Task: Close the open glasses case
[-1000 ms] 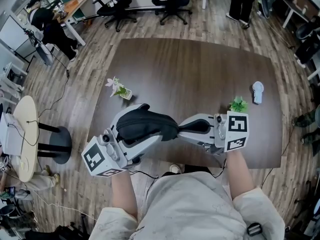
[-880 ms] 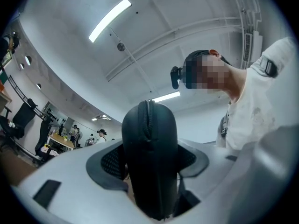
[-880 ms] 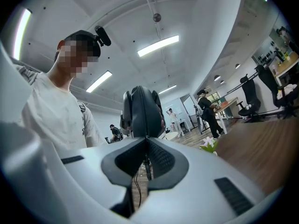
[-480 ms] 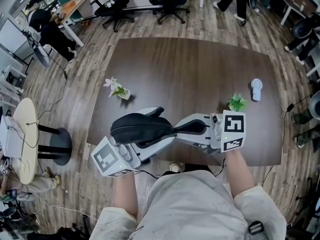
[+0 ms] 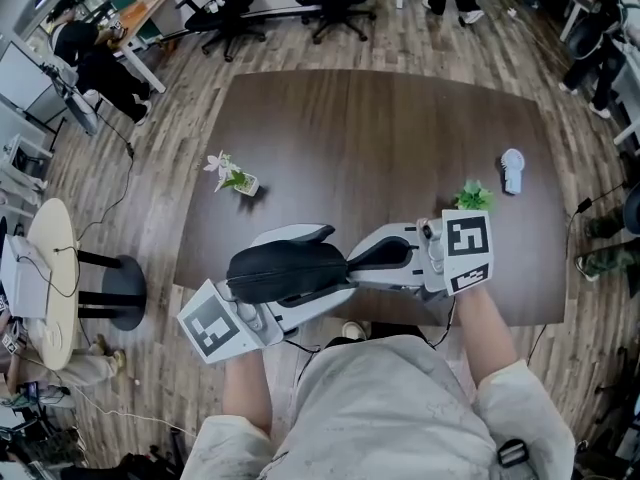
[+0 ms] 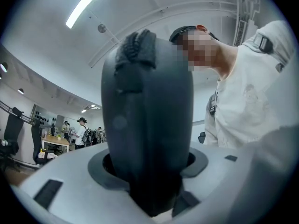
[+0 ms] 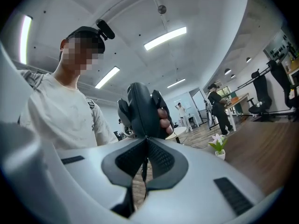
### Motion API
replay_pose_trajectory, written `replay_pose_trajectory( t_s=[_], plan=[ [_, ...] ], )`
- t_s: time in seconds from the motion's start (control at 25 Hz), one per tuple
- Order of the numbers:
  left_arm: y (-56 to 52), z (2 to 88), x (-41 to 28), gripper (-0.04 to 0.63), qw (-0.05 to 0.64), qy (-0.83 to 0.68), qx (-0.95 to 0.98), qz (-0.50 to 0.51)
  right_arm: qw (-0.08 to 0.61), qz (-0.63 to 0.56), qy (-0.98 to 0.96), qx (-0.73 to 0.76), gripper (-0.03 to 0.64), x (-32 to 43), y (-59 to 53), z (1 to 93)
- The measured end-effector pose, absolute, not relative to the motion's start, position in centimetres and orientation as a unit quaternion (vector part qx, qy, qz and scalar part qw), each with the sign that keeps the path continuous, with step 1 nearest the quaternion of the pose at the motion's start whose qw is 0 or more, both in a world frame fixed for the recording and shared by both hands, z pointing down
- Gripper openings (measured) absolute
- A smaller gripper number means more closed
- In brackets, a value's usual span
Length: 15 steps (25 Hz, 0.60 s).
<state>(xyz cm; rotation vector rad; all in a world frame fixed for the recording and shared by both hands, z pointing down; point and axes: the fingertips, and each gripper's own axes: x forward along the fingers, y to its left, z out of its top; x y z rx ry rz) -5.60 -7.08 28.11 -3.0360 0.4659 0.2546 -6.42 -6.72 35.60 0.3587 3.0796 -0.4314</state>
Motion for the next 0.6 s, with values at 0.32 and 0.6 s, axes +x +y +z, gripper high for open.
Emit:
replay_pose_trajectory(
  t_s=[0.32,0.6],
  plan=[
    [-6.5,28.4,-4.9,0.258,0.034,0.133,-0.988,0.068,0.027,-0.161,0.976,0.142,0.011,-5.4,-6.3,35.4],
    [-7.0,29.4,-4.2,0.258,0.047,0.136,-0.989,0.035,0.044,-0.173,0.976,0.127,0.003,-4.3,-7.0,35.3]
  ],
)
